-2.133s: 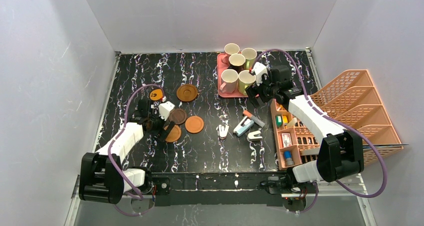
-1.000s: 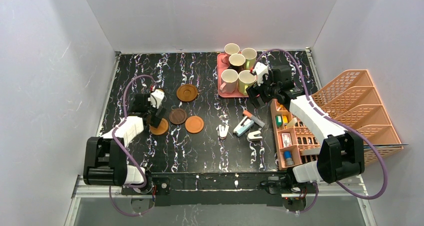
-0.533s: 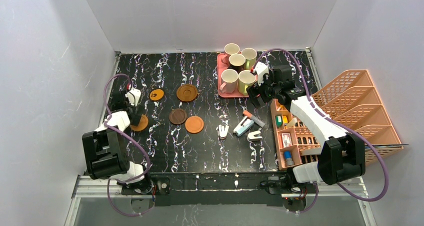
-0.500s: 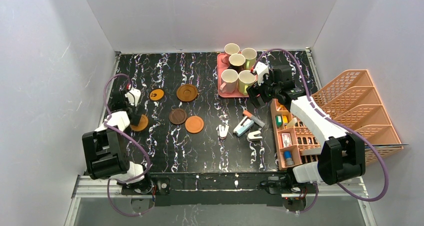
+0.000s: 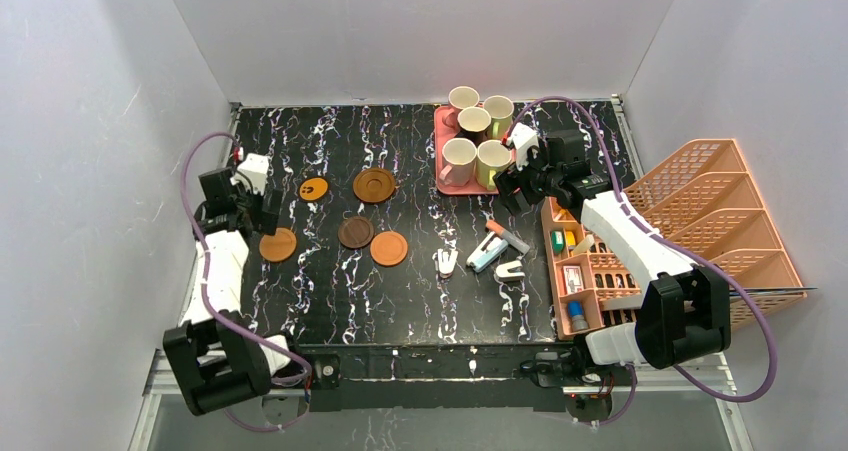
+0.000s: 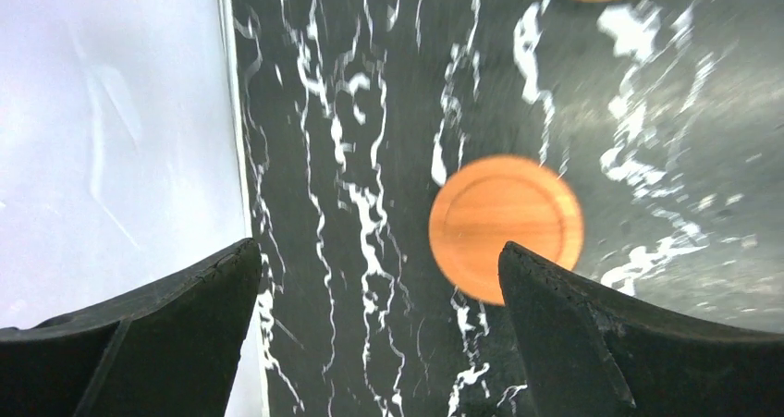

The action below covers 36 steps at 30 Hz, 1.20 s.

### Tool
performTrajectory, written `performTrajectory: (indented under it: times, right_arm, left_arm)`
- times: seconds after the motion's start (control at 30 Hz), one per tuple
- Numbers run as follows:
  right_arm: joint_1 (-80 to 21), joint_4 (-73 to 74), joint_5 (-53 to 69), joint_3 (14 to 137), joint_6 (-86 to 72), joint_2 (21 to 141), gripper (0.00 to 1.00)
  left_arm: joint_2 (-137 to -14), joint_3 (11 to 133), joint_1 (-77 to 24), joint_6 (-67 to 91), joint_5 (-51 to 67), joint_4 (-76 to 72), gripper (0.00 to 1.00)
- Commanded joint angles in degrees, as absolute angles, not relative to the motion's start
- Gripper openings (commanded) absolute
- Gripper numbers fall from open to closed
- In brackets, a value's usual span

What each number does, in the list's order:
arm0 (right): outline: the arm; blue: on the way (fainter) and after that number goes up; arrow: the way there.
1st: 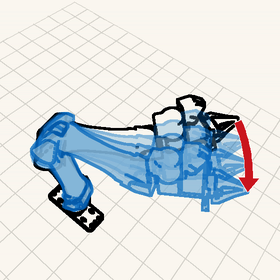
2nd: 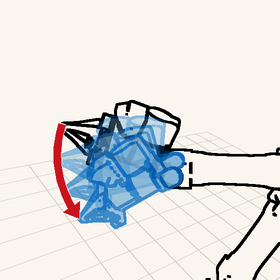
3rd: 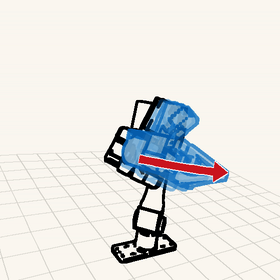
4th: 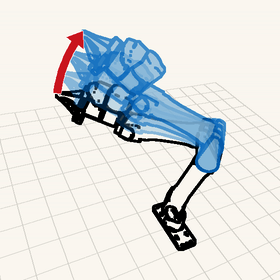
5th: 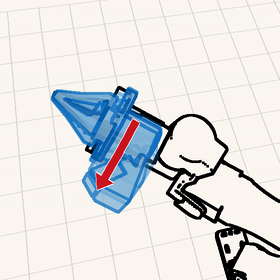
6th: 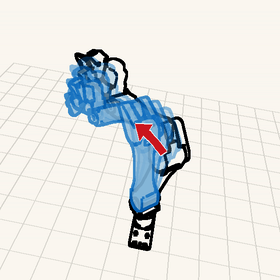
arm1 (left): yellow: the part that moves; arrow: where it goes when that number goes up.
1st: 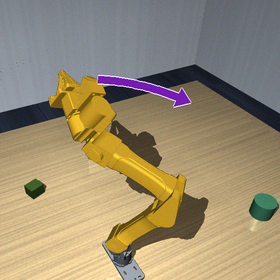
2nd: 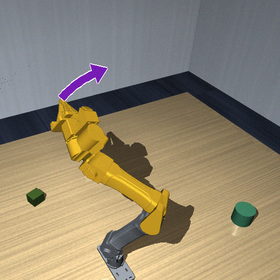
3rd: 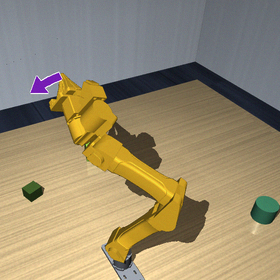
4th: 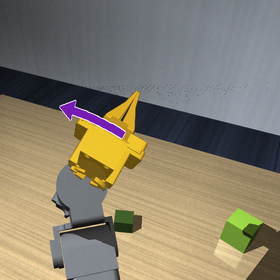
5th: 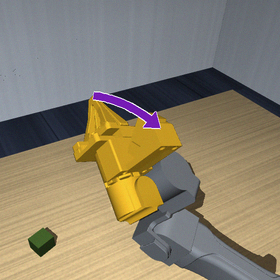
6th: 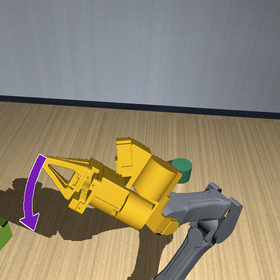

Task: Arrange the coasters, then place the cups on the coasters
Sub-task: Move the coaster to the center of the board.

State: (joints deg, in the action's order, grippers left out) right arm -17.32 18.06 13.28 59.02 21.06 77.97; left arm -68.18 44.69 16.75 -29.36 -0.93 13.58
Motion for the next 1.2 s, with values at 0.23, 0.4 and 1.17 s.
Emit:
performTrajectory:
  times: [0.23,0.4,1.17]
  right_arm:
    - [-17.0,17.4,14.1,60.2,20.6,76.6,0.98]
    - [-17.0,17.8,13.3,60.4,20.6,77.7,0.98]
    - [-16.6,17.5,14.8,60.1,20.7,76.6,0.98]
  left_arm:
    - [-68.3,52.1,1.3,-20.8,0.9,21.4,0.98]
    - [-73.7,55.5,-8.6,-18.5,-3.1,21.2,0.98]
    - [-89.2,48.3,-23.5,-20.4,-25.5,9.4,0.98]
